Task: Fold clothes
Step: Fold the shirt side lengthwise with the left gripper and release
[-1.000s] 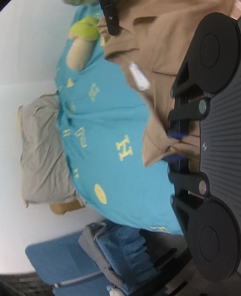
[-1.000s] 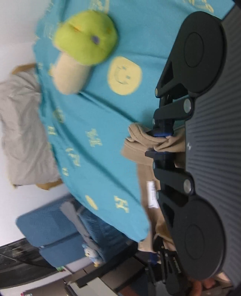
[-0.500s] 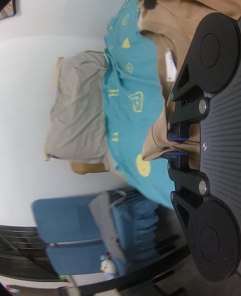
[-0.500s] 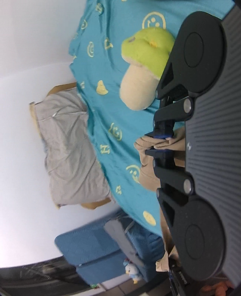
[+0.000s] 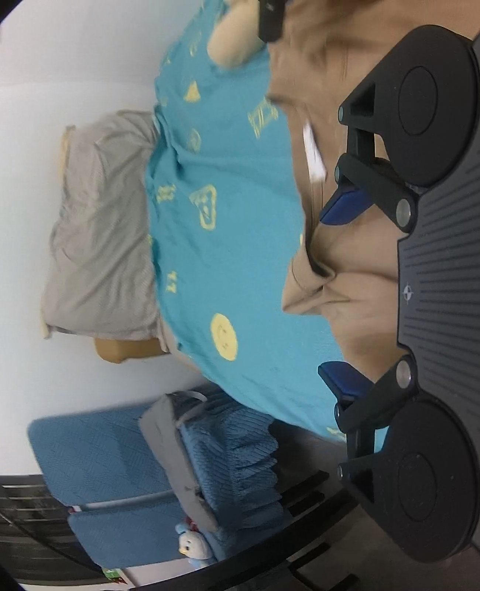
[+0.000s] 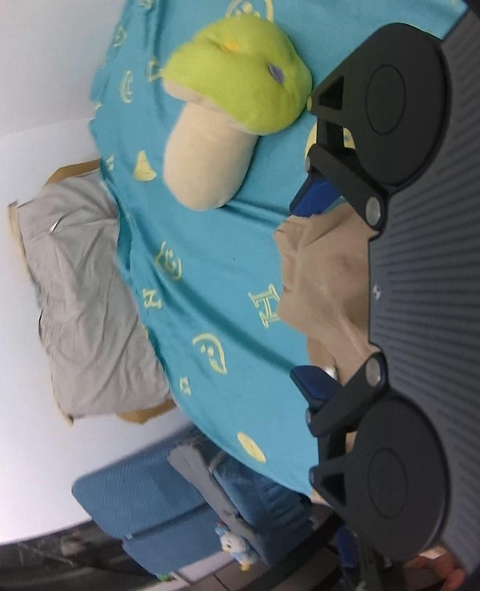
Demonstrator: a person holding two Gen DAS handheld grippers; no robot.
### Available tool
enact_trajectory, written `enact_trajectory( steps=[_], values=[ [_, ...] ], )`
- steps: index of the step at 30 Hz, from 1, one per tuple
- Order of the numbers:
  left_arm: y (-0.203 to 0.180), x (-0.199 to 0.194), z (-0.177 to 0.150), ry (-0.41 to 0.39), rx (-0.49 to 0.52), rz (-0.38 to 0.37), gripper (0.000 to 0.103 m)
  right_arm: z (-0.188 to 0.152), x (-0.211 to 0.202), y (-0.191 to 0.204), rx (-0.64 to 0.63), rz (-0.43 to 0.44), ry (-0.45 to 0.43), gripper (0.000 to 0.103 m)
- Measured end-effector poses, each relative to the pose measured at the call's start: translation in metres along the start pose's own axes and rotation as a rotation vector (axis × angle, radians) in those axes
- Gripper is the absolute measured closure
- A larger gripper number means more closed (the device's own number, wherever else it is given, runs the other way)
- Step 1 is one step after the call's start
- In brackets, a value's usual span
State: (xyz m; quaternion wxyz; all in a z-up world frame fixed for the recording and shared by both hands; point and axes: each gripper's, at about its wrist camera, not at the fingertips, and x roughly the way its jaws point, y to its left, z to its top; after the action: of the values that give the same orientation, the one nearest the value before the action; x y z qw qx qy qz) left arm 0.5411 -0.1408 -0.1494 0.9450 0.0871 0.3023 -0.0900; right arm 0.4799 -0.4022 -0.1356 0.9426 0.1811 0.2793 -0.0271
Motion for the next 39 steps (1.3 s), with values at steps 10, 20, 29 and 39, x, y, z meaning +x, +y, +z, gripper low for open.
enact_trajectory(
  steps=[10,20,29,39],
  values=[
    [-0.024,-0.187,-0.045,-0.059,0.018,-0.084,0.015,-0.04,-0.179,0.028,-0.008,0.047,-0.005,0.014],
    [-0.036,-0.371,-0.16,-0.015,-0.186,-0.232,0.015,-0.096,-0.371,0.005,0.12,0.107,0.01,0.014],
    [-0.12,-0.407,-0.224,0.114,-0.094,-0.422,0.023,-0.11,-0.417,-0.031,0.24,0.028,-0.075,0.014],
    [-0.129,-0.366,-0.259,0.295,-0.106,-0.519,0.057,-0.122,-0.402,-0.075,0.462,0.079,-0.003,0.014]
  ],
)
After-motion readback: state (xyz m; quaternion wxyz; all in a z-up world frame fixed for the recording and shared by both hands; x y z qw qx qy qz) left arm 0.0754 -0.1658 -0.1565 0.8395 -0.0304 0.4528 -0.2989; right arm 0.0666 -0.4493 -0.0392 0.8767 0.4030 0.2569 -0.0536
